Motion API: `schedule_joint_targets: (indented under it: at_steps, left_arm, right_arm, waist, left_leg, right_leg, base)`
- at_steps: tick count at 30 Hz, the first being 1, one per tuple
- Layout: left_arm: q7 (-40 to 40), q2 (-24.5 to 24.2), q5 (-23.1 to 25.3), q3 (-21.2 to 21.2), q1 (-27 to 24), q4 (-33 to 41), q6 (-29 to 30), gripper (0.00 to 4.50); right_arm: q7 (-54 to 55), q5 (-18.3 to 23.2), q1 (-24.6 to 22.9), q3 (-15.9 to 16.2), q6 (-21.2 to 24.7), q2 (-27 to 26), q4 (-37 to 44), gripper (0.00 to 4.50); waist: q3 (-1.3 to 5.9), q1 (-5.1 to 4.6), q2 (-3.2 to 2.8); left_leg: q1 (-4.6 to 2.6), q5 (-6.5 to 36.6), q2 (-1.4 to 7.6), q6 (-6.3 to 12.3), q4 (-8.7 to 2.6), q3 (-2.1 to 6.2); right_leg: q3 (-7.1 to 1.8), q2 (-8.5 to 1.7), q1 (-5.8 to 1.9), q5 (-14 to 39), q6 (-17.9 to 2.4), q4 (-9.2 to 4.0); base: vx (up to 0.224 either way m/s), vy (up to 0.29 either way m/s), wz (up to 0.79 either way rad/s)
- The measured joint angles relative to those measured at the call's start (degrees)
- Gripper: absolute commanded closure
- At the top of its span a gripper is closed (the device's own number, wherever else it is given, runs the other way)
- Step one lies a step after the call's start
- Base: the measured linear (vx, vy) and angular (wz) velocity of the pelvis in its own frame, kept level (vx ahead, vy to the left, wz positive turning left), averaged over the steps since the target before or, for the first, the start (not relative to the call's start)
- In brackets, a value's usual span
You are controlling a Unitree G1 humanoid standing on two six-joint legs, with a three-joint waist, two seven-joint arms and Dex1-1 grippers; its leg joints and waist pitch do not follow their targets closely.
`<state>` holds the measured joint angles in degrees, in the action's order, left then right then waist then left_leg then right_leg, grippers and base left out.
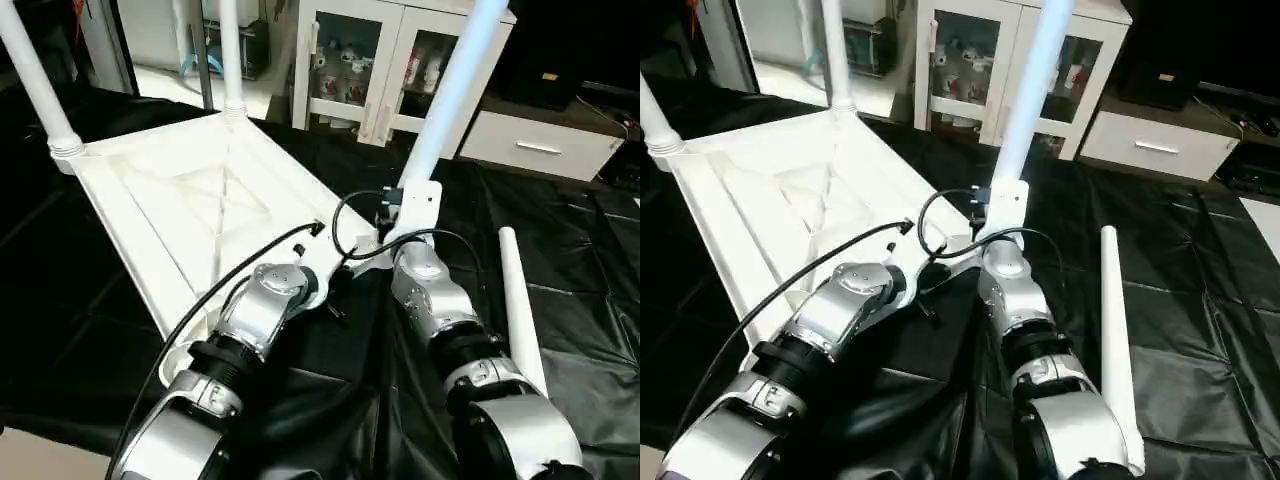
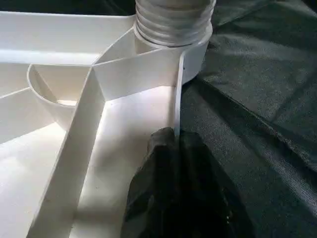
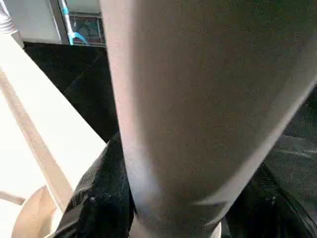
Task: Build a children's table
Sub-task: Insert table leg to table base
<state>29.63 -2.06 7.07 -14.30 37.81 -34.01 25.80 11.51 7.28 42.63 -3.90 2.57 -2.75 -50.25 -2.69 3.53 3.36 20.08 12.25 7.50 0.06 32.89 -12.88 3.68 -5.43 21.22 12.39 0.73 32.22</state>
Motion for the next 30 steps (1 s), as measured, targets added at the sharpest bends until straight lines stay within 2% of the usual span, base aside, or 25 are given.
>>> schedule_joint_targets:
  at_steps: [1, 2, 4, 7, 8, 11, 15, 20, 23, 26, 30]
  left_arm:
    - [-0.01, 0.00, -0.01, 0.00, 0.05, 0.00, 0.00, 4.50]
    - [-0.02, -0.01, -0.03, 0.00, 0.07, 0.01, 0.01, 4.50]
    - [-0.25, -0.08, -0.09, 0.00, 0.18, 0.03, 0.01, 4.50]
    - [-0.77, -0.47, -0.32, 0.04, 0.58, 0.20, 0.17, 4.50]
    - [-0.91, -0.54, -0.38, 0.26, 0.61, 0.21, 0.17, 4.50]
    - [-1.07, -0.72, -0.47, 0.57, 1.04, 0.25, 0.16, 4.50]
    - [-1.33, -1.07, -0.55, 0.76, 1.20, 0.58, 0.09, 4.50]
    - [-1.39, -1.61, -0.70, 0.95, 1.24, 1.26, 0.10, 4.50]
    - [-1.16, -1.86, -0.74, 0.94, 1.23, 1.48, 0.10, 4.50]
    - [-0.41, -2.41, -0.88, 0.88, 1.23, 1.78, 0.06, 4.50]
    - [1.26, -3.87, -1.23, 0.77, 1.01, 2.41, -0.24, 4.50]
  right_arm:
    - [-0.41, -0.06, 0.00, -0.10, -0.32, -0.04, -0.14, 2.64]
    - [-0.74, -0.05, 0.01, -0.15, -0.45, -0.10, -0.16, 2.29]
    - [-1.69, 0.02, 0.01, -0.21, -0.26, -0.14, -0.69, 1.94]
    - [-2.50, -0.07, -0.48, -0.18, -0.69, -0.35, -1.66, 1.77]
    - [-2.77, -0.15, -0.52, -0.14, -0.64, -0.42, -1.69, 1.59]
    - [-3.51, -0.27, -0.48, -0.07, -0.48, -0.43, -1.62, 1.41]
    - [-5.44, -0.41, -2.00, 0.56, 2.27, -0.37, -0.67, 1.05]
    - [-8.81, -0.75, -4.90, 2.14, 4.96, 0.52, 4.73, 0.53]
    - [-11.52, -0.78, -9.17, 3.72, 8.63, 1.44, 12.28, 0.27]
    - [-15.10, -0.53, -14.35, 5.80, 14.58, 4.25, 22.18, 0.03]
    - [-19.75, 1.56, -18.45, 6.36, 22.32, 9.66, 32.29, 0.03]
  waist:
    - [0.00, -0.02, 0.00]
    - [0.00, -0.04, 0.00]
    - [0.00, -0.06, 0.03]
    - [-0.03, -0.14, 0.14]
    - [-0.04, -0.17, 0.23]
    - [-0.02, -0.10, 0.27]
    - [-0.05, -0.02, 0.30]
    - [-0.22, 0.05, 0.15]
    - [-0.27, 0.10, 0.16]
    - [-0.40, 0.09, 0.09]
    - [-0.53, 0.09, -0.04]
  left_leg:
    - [0.01, 0.00, 0.00, 0.00, 0.00, 0.00]
    - [0.01, 0.00, 0.00, 0.00, 0.00, 0.00]
    - [0.02, 0.00, 0.00, 0.00, 0.00, 0.00]
    - [0.27, -0.03, 0.00, -0.03, -0.01, -0.03]
    - [0.40, -0.05, 0.00, -0.07, -0.01, -0.03]
    - [0.79, -0.17, 0.03, -0.23, -0.01, -0.02]
    - [0.97, -0.24, 0.16, -0.32, 0.00, 0.00]
    - [1.22, -0.35, 0.28, -0.44, 0.00, -0.02]
    - [1.24, -0.36, 0.29, -0.42, 0.00, -0.03]
    - [1.25, -0.43, 0.29, -0.33, 0.03, -0.04]
    - [1.25, -0.44, 0.31, -0.34, 0.03, -0.02]
  right_leg:
    - [0.00, 0.00, 0.00, -0.01, -0.02, 0.00]
    - [0.00, 0.00, 0.01, -0.02, -0.02, 0.00]
    - [0.00, 0.00, 0.03, -0.20, -0.07, 0.00]
    - [-0.03, 0.00, 0.13, -0.91, -0.18, 0.03]
    - [-0.03, 0.00, 0.21, -1.34, -0.36, 0.05]
    - [-0.03, 0.00, 0.72, -1.76, -0.33, 0.33]
    - [-0.03, 0.06, 1.09, -1.75, -0.32, 0.83]
    - [0.00, 0.16, 1.44, -1.75, -0.32, 0.96]
    - [-0.01, 0.16, 1.46, -1.75, -0.32, 0.96]
    - [-0.01, 0.16, 1.49, -1.76, -0.33, 0.97]
    - [0.01, 0.17, 1.59, -1.76, -0.34, 1.03]
  base:
    - [0.000, 0.000, 0.00]
    - [0.000, 0.000, 0.00]
    - [0.000, 0.000, 0.00]
    - [0.000, 0.000, 0.00]
    - [0.000, 0.000, 0.00]
    - [0.000, 0.000, 0.00]
    - [0.000, 0.000, 0.00]
    - [0.000, 0.000, 0.00]
    - [0.000, 0.000, 0.00]
    - [0.000, 0.000, 0.00]
    - [0.000, 0.000, 0.00]
